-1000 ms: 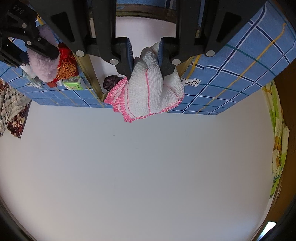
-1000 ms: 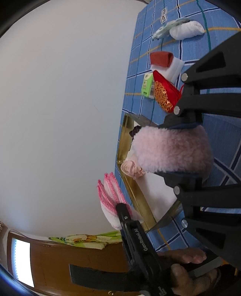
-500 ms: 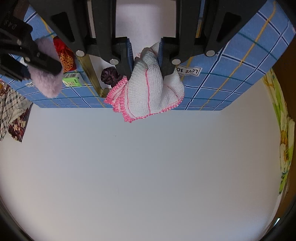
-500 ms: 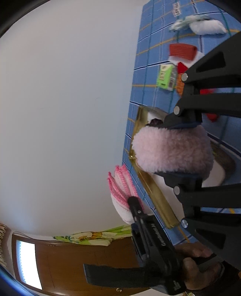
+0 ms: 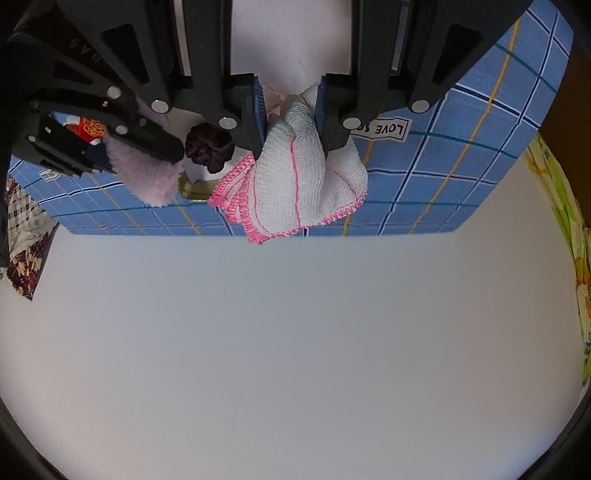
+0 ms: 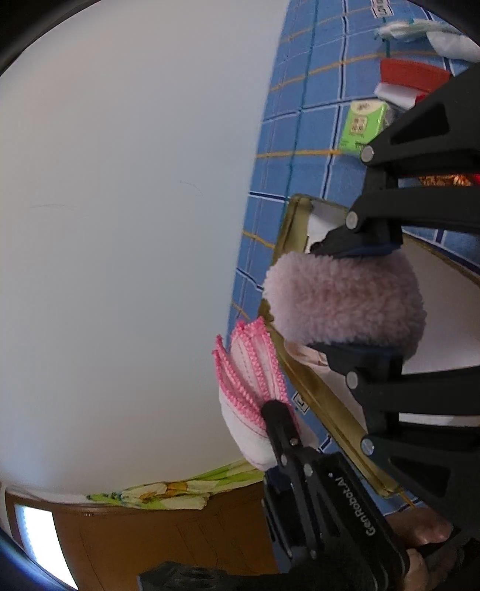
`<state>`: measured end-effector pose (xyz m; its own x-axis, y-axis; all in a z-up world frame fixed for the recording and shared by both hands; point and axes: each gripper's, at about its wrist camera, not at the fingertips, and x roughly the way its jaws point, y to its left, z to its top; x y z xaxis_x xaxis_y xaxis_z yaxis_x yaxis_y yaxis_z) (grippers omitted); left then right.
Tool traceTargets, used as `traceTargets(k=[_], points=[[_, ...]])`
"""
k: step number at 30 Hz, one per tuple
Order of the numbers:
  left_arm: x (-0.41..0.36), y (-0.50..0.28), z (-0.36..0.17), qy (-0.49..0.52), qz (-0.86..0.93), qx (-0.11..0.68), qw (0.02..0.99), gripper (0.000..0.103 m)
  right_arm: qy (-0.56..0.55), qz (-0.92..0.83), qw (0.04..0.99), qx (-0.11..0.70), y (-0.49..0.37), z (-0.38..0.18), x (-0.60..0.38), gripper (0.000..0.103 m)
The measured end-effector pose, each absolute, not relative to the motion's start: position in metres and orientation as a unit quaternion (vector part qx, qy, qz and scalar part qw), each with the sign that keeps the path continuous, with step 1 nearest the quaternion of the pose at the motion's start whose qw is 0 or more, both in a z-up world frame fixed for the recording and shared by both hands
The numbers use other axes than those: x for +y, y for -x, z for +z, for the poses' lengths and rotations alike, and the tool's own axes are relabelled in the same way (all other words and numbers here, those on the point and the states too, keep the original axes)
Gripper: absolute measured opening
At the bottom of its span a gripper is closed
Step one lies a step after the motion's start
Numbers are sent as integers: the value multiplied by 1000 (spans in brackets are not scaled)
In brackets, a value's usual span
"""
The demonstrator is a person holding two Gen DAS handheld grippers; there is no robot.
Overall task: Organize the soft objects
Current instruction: 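Open the left tool to drop the towel while the right drops the pink pad into the tray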
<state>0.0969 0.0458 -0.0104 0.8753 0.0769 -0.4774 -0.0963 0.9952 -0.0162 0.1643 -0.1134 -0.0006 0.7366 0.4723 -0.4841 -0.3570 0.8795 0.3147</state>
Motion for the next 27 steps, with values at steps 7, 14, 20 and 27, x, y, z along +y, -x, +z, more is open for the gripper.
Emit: traceTargets(k=[7, 14, 20, 27], points=[[45, -119, -20, 0, 56, 293, 955, 24, -96, 228, 911, 330, -180, -18, -101, 37], [40, -127, -28, -9, 57, 314, 948, 27, -100, 233, 906, 338, -184, -26, -97, 51], [52, -120, -26, 19, 64, 303, 951, 71, -125, 229, 907, 331, -182, -31, -110, 75], [51, -100, -18, 26, 71, 265, 961, 87, -135, 218, 918, 304, -163, -22, -127, 91]])
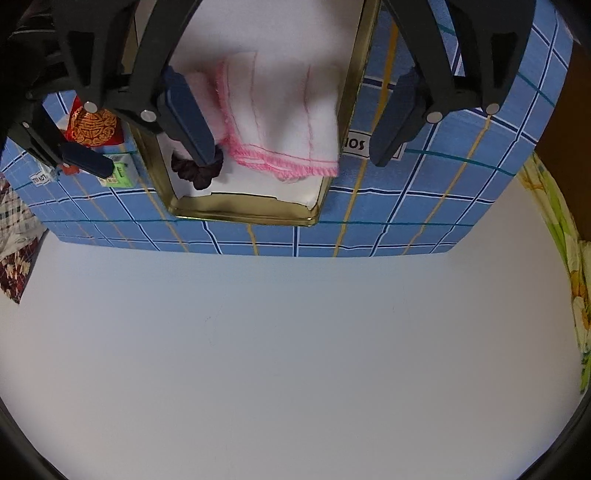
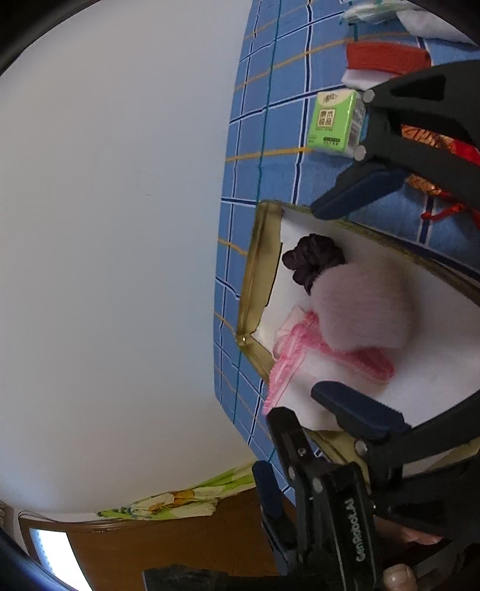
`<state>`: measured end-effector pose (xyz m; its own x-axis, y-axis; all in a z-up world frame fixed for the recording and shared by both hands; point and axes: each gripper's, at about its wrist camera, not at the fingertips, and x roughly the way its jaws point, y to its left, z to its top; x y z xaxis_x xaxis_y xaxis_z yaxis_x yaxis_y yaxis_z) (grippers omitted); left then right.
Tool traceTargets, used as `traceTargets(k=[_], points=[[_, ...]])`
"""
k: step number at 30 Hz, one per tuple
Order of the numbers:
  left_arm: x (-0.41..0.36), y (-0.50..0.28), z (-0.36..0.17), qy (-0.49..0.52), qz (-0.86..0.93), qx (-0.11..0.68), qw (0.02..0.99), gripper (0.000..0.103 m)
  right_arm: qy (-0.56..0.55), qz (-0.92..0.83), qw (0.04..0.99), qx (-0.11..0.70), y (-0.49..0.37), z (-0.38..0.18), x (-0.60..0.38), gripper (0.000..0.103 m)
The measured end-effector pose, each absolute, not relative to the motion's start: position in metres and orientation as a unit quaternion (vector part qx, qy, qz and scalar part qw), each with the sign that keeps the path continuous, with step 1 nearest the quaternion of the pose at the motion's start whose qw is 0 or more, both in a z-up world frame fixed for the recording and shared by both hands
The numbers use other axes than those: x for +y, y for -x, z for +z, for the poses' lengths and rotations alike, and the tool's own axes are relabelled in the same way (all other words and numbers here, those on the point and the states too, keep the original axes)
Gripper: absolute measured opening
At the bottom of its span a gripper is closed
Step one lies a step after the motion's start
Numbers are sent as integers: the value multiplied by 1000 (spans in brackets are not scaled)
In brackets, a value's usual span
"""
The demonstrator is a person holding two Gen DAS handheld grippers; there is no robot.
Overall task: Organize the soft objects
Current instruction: 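Open the left tool to drop the towel while the right drops the pink pad into the tray, then grasp the red gold-embroidered pouch with the left tool while the right grasps the cotton swab pack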
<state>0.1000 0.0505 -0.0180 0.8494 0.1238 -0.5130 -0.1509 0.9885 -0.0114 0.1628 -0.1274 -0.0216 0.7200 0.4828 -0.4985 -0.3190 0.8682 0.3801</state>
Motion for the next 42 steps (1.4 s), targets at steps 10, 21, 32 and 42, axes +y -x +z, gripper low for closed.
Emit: traceTargets(k=[10, 21, 32, 42], points=[[5, -67, -22, 5, 56, 223, 973, 87, -144, 197, 934, 262, -112, -10, -178, 93], [-90, -57, -34, -27, -24, 220, 975, 87, -176, 81, 943, 269, -81, -41, -282, 96], [-162, -88, -59, -75, -64, 270, 958, 87, -205, 33, 941, 269, -72, -61, -335, 99], [-170, -133, -88, -97, -46, 354, 929, 61, -242, 18, 932, 268, -67, -71, -359, 101]])
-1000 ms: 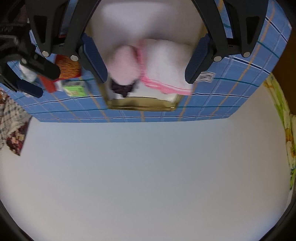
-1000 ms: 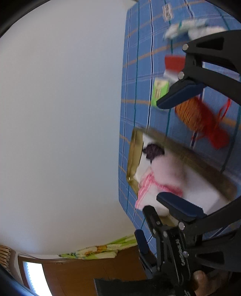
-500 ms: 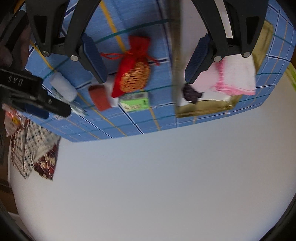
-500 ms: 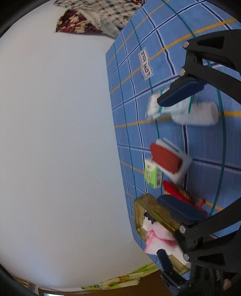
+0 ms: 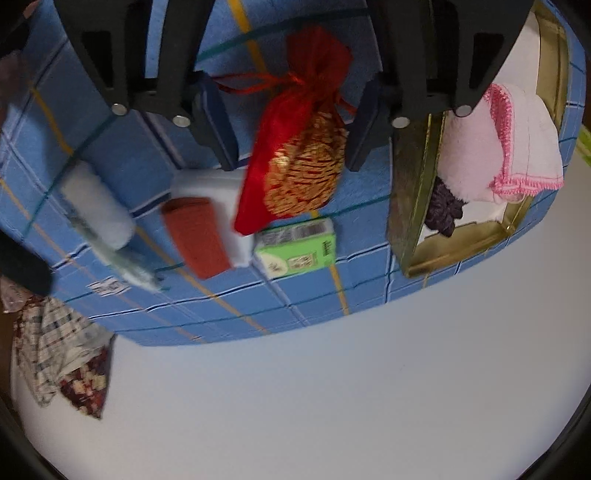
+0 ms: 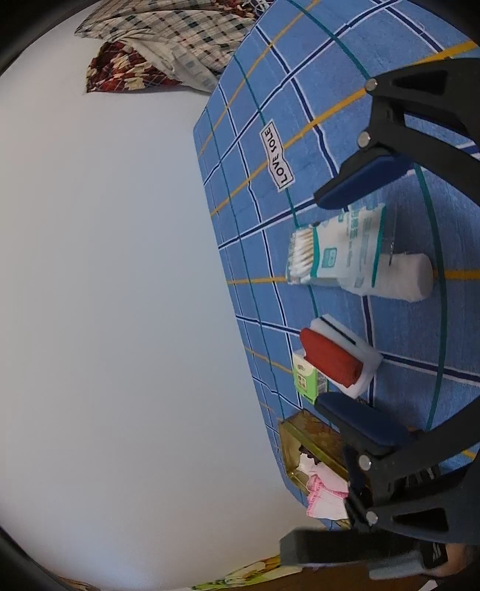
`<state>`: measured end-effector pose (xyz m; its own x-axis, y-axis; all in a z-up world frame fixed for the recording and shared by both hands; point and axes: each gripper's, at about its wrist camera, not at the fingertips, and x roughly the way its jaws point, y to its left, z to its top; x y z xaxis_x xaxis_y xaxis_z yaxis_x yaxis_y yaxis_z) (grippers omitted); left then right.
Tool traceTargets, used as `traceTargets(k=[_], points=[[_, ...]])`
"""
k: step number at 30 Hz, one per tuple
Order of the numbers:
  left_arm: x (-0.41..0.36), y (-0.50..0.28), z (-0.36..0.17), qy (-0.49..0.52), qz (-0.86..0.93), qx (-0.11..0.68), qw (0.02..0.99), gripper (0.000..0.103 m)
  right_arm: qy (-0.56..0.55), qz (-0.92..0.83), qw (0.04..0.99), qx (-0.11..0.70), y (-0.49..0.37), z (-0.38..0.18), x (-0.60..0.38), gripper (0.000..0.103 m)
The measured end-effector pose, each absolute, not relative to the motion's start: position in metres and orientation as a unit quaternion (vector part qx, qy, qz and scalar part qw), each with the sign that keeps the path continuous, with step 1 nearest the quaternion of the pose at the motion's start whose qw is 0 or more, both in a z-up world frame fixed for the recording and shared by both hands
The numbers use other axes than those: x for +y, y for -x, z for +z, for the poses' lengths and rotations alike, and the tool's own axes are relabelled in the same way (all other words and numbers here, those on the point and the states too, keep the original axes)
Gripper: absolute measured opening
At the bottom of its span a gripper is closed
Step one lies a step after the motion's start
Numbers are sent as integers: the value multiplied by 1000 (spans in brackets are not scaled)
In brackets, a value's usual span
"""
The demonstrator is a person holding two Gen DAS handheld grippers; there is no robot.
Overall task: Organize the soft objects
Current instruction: 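Grasp the red gold-embroidered pouch with the left tool while the right grasps the cotton swab pack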
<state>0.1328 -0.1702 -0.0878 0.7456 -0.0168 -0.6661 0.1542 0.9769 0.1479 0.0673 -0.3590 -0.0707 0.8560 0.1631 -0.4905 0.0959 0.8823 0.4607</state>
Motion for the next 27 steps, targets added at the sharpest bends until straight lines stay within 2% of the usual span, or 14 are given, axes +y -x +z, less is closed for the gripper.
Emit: traceTargets(k=[1, 2, 3, 4, 6, 7, 9, 15, 27], points=[[-168, -136, -90, -91, -49, 364, 926, 61, -245, 17, 932, 268, -67, -71, -361, 101], [-164, -139, -92, -81, -50, 372, 923, 56, -247, 15, 931, 269, -68, -72, -363, 101], [-161, -140, -93, -76, -51, 374, 923, 49, -249, 14, 930, 270, -68, -73, -364, 101], [-159, -141, -93, -71, -52, 376, 923, 32, -250, 12, 929, 271, -68, -73, -366, 101], [-154, -140, -92, -61, -51, 375, 924, 25, -245, 4, 930, 275, -70, -74, -368, 101], [-151, -139, -91, -51, -51, 371, 926, 16, -238, -2, 931, 276, -71, -74, -369, 101], [-147, -134, -87, -40, -49, 360, 931, 16, -223, -15, 933, 282, -75, -74, -372, 100], [-143, -125, -76, -8, -63, 318, 946, 15, -228, -32, 916, 329, -98, -91, -388, 85], [-139, -126, -75, 9, -65, 311, 948, 15, -207, -13, 894, 397, -143, -113, -387, 85]])
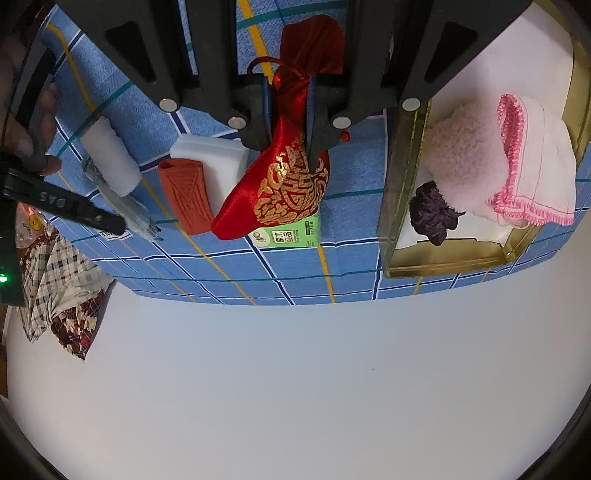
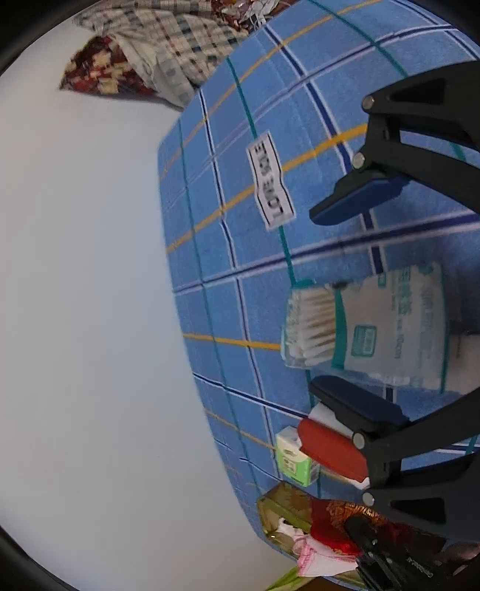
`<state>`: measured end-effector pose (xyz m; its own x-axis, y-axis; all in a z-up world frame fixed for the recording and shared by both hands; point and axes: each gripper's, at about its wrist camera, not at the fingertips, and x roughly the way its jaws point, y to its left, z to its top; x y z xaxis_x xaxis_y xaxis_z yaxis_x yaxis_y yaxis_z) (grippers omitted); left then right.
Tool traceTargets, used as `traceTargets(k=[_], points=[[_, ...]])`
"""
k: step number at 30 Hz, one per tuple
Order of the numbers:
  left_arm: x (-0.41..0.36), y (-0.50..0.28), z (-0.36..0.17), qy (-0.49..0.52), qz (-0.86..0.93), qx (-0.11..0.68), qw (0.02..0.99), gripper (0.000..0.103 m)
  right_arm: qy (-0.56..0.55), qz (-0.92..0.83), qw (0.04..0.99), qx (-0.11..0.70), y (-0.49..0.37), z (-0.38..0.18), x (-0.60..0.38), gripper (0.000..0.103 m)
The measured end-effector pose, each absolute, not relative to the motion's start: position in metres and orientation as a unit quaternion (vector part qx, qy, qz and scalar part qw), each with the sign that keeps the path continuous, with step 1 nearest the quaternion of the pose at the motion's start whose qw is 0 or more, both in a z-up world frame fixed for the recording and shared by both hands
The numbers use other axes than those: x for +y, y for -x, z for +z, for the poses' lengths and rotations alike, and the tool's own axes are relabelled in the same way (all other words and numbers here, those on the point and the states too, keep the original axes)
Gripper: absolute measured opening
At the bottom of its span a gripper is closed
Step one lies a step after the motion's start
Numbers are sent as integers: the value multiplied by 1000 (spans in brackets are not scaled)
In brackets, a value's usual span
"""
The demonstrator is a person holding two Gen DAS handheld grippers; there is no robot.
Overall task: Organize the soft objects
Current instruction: 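Grasp the red gold-embroidered pouch with the left tool while the right grasps the cotton swab pack, then carry the red pouch and cotton swab pack over the tin tray with both tools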
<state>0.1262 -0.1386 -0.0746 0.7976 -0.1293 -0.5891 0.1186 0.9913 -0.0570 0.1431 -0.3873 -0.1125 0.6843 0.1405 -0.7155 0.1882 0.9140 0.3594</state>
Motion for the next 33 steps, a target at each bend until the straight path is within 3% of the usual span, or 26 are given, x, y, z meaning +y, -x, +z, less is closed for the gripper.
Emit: traceTargets(k=[6, 8, 12, 14, 17, 33], points=[[-140, -136, -78, 12, -66, 326, 943, 15, -181, -14, 875, 449, -159, -126, -374, 84], [-139, -140, -78, 18, -68, 330, 942, 15, -188, -12, 863, 469, -164, -133, -376, 74], [-140, -137, -77, 14, -76, 324, 943, 15, -191, -11, 859, 474, -166, -136, -377, 67], [-139, -135, -77, 14, -79, 321, 944, 15, -196, -4, 861, 469, -164, -135, -377, 45], [-136, -132, -76, 19, -74, 314, 946, 15, -217, 5, 860, 462, -161, -136, -384, 39], [-128, -106, -62, 8, -53, 237, 970, 15, -209, -7, 907, 365, -132, -102, -382, 37]])
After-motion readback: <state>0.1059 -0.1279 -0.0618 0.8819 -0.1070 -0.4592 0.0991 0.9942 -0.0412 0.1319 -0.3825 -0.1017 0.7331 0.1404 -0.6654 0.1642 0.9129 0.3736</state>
